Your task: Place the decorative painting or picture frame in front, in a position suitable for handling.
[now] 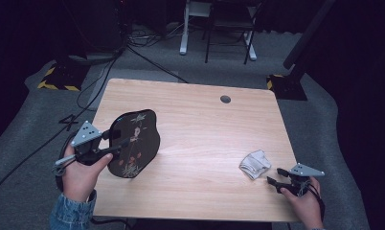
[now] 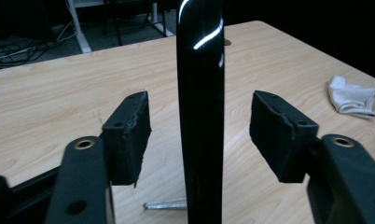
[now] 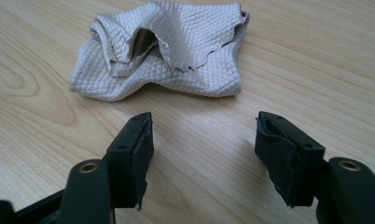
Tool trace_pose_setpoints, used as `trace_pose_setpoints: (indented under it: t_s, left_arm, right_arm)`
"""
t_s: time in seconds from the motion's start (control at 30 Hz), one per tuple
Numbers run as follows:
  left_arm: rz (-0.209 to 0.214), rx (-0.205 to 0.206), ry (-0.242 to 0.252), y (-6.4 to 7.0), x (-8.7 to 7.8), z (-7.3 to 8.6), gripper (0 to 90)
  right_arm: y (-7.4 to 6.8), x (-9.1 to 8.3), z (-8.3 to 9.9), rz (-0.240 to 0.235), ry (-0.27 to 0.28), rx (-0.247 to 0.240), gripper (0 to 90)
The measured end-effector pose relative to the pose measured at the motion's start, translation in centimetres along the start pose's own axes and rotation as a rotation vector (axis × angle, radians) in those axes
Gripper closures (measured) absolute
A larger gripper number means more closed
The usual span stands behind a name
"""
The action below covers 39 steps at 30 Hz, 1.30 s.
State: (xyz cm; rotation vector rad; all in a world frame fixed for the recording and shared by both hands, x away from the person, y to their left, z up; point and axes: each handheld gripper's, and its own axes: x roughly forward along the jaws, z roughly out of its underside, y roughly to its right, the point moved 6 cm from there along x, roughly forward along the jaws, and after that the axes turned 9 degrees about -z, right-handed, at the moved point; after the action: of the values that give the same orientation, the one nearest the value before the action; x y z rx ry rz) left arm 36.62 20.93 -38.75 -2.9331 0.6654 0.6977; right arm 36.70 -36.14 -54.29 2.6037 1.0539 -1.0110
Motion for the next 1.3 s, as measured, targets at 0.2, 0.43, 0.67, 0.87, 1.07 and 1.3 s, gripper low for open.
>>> trace_pose_setpoints:
  t_s: [0.2, 0.43, 0.67, 0.87, 1.07, 1.3]
  left_arm:
    - [0.04, -0.036, 0.013, -0.1, 1.2, -0.5, 56.0]
    - [0.095, -0.054, 0.03, -0.2, 1.5, -0.7, 80.0]
    - [0.106, -0.026, 0.027, 0.4, 1.5, -1.0, 80.4]
    - [0.119, -0.002, 0.016, 1.9, 1.4, -1.7, 80.4]
    - [0.172, 0.03, 0.014, 4.8, 1.9, -2.6, 80.4]
    - [0.241, 0.048, 0.011, 8.0, 2.6, -3.3, 80.4]
  right_arm:
    - [-0.1, 0.0, 0.1, 0.001, 0.0, 0.0, 37.5]
    - [-0.1, -0.1, 0.1, 0.001, 0.001, 0.0, 37.5]
    - [-0.1, -0.1, 0.1, 0.001, 0.001, 0.001, 37.5]
    - [-0.1, -0.1, 0.1, 0.001, 0.0, 0.0, 37.5]
    - [-0.1, -0.1, 0.1, 0.001, 0.0, 0.001, 37.5]
    - [-0.1, -0.1, 0.1, 0.0, 0.0, 0.0, 37.5]
